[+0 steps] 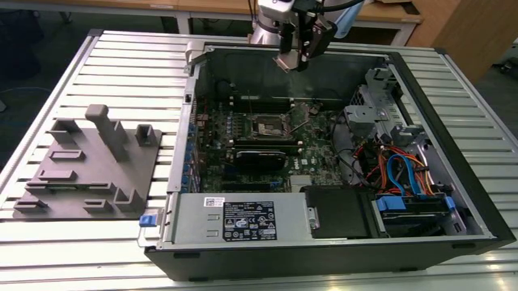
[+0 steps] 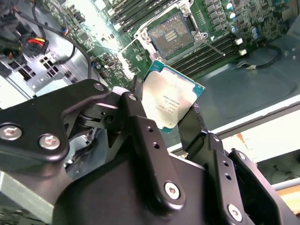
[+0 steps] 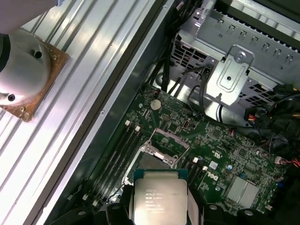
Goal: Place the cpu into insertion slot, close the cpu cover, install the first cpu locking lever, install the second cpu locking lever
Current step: 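Place the cpu into insertion slot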
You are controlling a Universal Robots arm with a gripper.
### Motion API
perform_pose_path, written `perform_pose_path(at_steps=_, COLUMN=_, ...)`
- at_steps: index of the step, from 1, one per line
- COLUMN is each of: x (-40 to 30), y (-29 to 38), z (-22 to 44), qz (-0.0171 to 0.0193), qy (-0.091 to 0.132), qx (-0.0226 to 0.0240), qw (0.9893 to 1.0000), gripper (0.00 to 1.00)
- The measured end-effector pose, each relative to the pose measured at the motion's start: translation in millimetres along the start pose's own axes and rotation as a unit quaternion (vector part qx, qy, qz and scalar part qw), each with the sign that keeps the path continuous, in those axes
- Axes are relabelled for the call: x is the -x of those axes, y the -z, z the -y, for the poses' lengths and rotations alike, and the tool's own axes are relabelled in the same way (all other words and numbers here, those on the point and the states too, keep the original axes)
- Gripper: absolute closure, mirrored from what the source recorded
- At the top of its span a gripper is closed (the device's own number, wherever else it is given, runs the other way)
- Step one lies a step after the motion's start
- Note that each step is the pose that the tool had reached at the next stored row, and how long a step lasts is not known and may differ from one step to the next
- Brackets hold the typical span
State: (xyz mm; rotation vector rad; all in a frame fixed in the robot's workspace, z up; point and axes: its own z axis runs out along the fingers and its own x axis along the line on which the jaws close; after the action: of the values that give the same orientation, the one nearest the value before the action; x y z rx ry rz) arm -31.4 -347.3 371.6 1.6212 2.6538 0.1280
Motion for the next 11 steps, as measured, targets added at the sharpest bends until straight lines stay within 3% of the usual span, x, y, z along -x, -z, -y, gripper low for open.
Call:
perform_pose_path(at_steps=4, x=0.1, y=-0.2, z=0.0, qz=0.0028, qy=-0.033, qx=0.0006, qw=0.9995, gripper=0.46)
perform_pose_path(at_steps=11, x=0.0, y=-0.2, z=0.0, qz=0.003, qy=-0.035, qx=0.0006, qw=0.9994, gripper=0.46)
